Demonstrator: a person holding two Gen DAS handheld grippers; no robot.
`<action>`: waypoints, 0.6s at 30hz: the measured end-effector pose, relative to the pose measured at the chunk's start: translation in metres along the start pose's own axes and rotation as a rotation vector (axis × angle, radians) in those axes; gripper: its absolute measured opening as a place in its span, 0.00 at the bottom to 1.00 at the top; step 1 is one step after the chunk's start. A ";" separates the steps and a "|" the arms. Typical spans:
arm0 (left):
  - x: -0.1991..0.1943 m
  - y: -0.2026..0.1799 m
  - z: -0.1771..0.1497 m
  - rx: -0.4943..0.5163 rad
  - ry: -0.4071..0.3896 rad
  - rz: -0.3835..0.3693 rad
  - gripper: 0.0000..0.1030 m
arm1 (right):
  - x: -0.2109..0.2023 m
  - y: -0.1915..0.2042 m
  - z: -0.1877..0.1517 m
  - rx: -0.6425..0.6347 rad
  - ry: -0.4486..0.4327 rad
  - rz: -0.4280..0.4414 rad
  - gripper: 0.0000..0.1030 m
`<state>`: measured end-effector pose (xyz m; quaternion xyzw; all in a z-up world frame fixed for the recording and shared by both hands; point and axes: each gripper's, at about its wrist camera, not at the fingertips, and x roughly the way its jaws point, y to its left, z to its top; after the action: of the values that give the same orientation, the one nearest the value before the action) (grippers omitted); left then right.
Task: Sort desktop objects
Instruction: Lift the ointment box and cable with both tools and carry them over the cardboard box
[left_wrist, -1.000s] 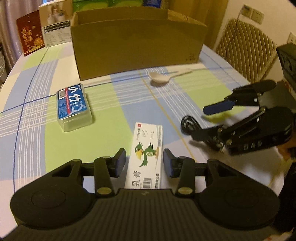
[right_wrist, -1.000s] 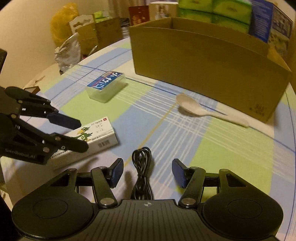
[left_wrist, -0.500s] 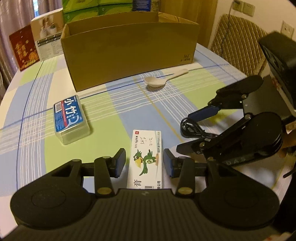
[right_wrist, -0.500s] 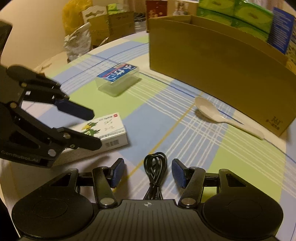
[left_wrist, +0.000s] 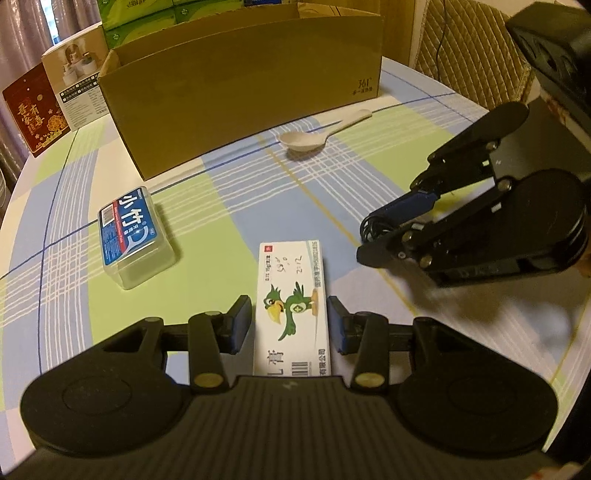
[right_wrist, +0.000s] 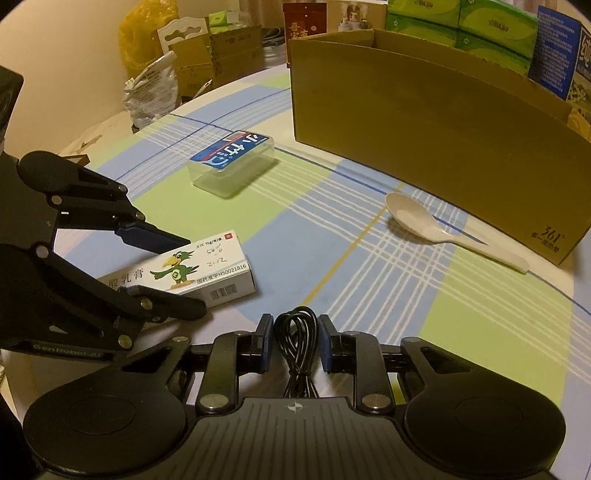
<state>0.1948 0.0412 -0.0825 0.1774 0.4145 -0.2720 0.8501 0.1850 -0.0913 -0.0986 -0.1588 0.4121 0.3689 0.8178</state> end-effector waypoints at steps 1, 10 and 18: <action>0.000 0.000 0.000 0.000 0.003 0.000 0.37 | 0.000 0.000 0.000 0.003 0.001 0.001 0.20; 0.001 0.001 0.001 -0.016 0.006 -0.016 0.32 | -0.008 -0.005 0.007 0.045 -0.034 -0.002 0.19; -0.007 0.005 0.008 -0.076 -0.042 -0.021 0.32 | -0.019 -0.016 0.011 0.106 -0.081 -0.026 0.19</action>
<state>0.1993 0.0431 -0.0714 0.1349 0.4085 -0.2689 0.8618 0.1959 -0.1050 -0.0775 -0.1057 0.3955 0.3423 0.8457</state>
